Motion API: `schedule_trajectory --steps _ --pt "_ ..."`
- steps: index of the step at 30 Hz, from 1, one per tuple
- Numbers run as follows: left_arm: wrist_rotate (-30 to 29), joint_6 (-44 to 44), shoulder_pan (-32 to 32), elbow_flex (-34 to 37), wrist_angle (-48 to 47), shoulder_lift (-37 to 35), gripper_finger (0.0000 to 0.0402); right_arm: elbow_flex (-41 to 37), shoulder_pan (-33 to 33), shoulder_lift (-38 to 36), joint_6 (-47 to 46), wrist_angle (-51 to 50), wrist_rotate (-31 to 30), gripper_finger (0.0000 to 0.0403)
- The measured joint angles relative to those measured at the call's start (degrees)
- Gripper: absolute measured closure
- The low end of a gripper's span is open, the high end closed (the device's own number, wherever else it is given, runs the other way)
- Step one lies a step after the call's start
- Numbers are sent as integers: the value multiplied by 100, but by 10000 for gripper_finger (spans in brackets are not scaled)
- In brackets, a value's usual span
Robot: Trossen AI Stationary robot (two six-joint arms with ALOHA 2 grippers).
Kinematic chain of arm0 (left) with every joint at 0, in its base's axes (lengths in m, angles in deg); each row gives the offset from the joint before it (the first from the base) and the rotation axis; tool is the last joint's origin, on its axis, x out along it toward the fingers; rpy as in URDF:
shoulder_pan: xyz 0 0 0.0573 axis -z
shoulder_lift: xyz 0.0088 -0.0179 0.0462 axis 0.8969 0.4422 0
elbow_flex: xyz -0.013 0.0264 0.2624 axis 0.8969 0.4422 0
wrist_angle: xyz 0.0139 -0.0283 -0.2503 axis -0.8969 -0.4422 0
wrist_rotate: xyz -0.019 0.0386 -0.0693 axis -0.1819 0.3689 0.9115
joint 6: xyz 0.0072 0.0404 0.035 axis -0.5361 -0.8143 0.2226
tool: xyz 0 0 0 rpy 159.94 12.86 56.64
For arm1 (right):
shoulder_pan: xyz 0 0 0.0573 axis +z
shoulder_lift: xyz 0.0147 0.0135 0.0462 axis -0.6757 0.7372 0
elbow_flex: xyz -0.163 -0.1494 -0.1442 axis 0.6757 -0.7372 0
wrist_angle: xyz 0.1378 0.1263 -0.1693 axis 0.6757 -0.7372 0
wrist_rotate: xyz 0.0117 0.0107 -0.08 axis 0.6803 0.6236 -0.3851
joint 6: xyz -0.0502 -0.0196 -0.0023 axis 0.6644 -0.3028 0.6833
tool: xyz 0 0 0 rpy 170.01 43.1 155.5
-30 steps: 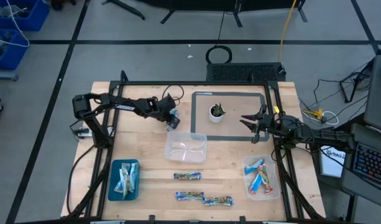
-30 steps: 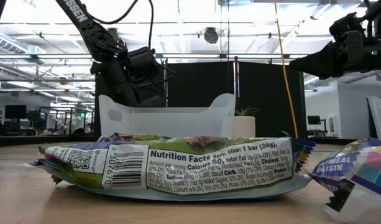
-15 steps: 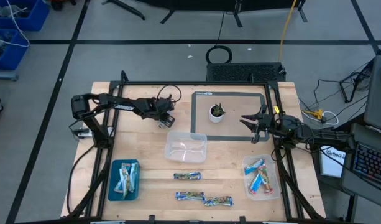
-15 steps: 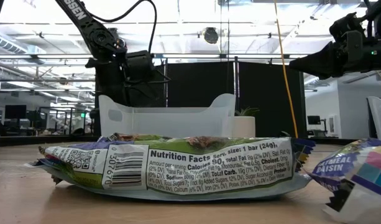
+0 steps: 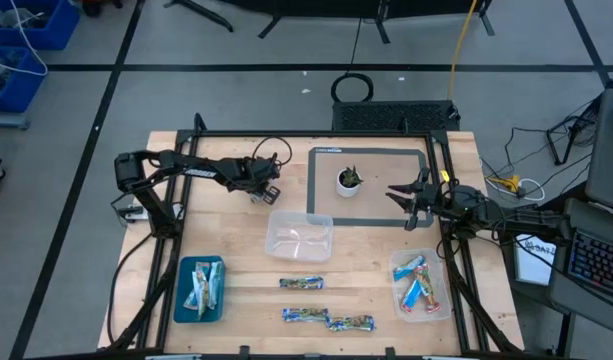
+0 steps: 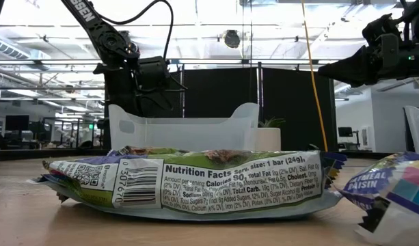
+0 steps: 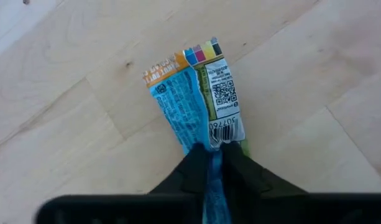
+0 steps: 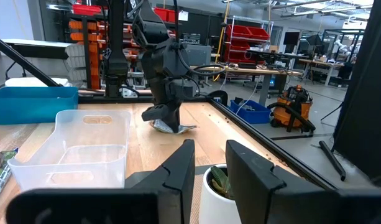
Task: Pick and place Granola Bars by type
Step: Put the orange granola bar into the blue bin
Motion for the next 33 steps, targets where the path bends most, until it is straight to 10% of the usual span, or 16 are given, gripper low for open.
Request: schedule_trajectory --steps 33 --pt "3 -138 39 7 43 7 397 -1 2 -1 2 0 0 321"
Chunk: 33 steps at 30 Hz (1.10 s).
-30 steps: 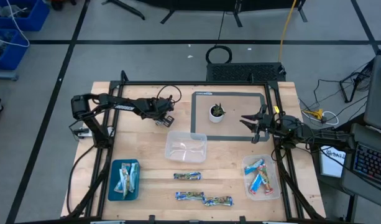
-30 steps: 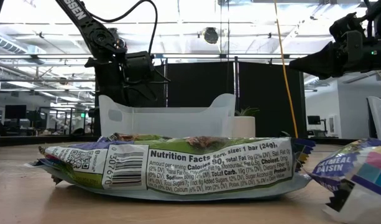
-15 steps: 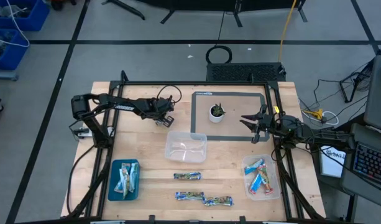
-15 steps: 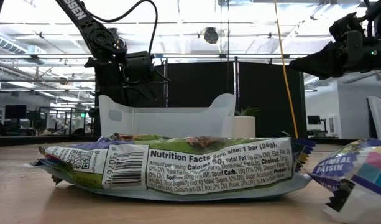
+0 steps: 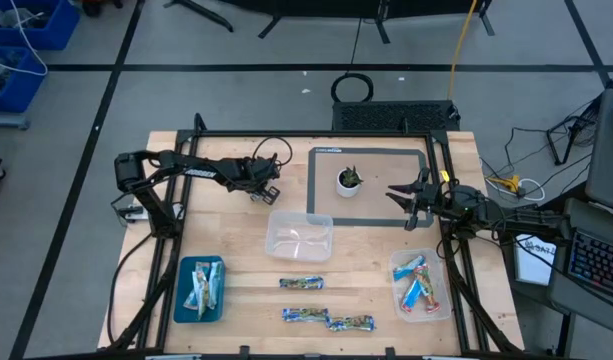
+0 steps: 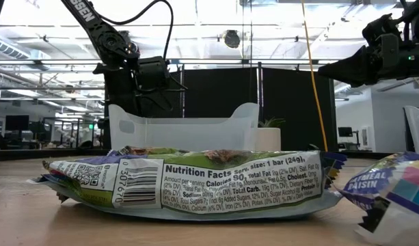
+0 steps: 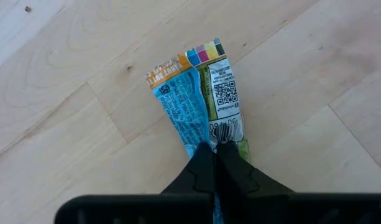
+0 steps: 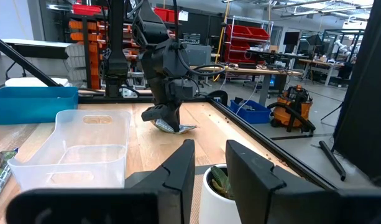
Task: Pick and place Granola Bars by type
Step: Put the orange granola bar into the blue bin
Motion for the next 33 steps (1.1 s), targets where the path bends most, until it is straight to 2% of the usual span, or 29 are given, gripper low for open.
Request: schedule_trajectory --steps 14,17,21,25,33 --pt "-20 -110 4 -2 14 2 397 2 0 1 -1 0 0 321" --pt "-36 -309 9 11 11 -214 398 2 0 2 0 0 0 321" --pt "74 -476 24 42 -132 -1060 398 2 -2 0 -1 1 0 321" --pt "-314 -670 87 12 -228 -2196 398 0 -2 2 -2 0 0 321" --pt "-653 -998 468 11 -483 -4254 399 1 -1 1 0 2 0 321"
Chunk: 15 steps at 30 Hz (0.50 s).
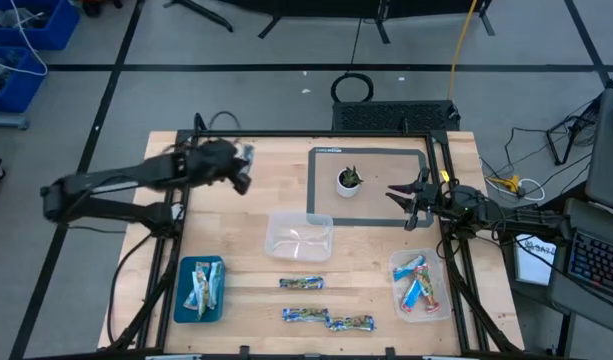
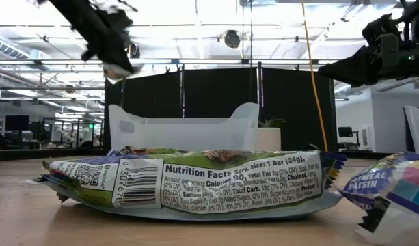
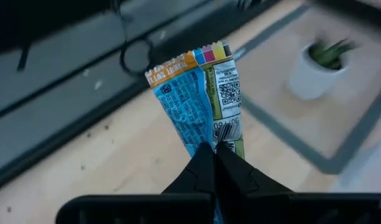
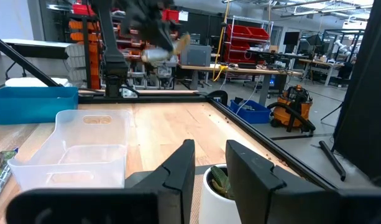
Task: Pick and place Granola Bars by type
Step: Put the orange granola bar into the blue bin
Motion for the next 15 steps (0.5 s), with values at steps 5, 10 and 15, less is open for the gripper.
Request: schedule_trajectory --steps 5,10,15 --pt "-255 -116 310 -2 -231 -844 399 -1 1 1 0 -1 0 321" --pt "-581 -63 553 -4 -449 -1236 399 1 -1 1 -2 0 0 321" --pt "-663 37 668 -4 -581 -1266 399 -1 1 0 1 -2 0 321"
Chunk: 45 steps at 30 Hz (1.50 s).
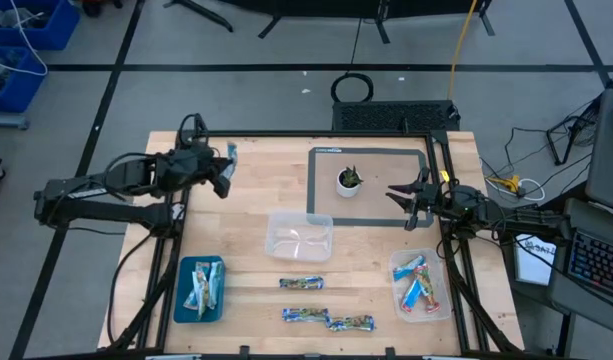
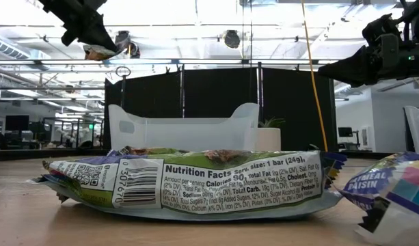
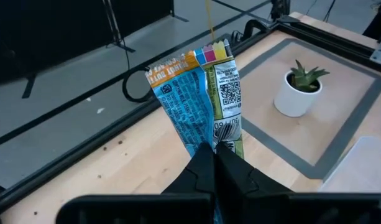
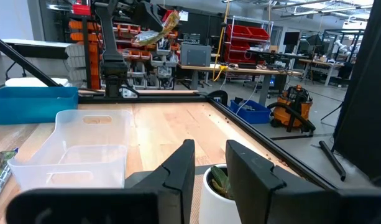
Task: Pick and place Granola Bars by type
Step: Put the orange granola bar into the blue bin
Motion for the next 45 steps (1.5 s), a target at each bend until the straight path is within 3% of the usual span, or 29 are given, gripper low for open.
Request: schedule_trajectory --steps 4,11,23,28,39,45 --pt "-26 1 15 0 -7 3 399 1 -1 1 -2 2 0 321" --pt "-639 -170 22 -2 54 -3 399 1 0 0 -2 2 0 321" --pt "-530 -1350 -138 -7 929 -246 399 0 0 2 -2 2 0 321" --pt "-550 -1234 -265 490 924 -931 400 1 0 2 -1 0 0 321" --pt "-401 -621 -450 2204 1106 -3239 400 0 0 1 -2 2 0 321" --pt "-404 -399 -450 2808 1177 -3973 400 1 0 2 -1 1 0 321"
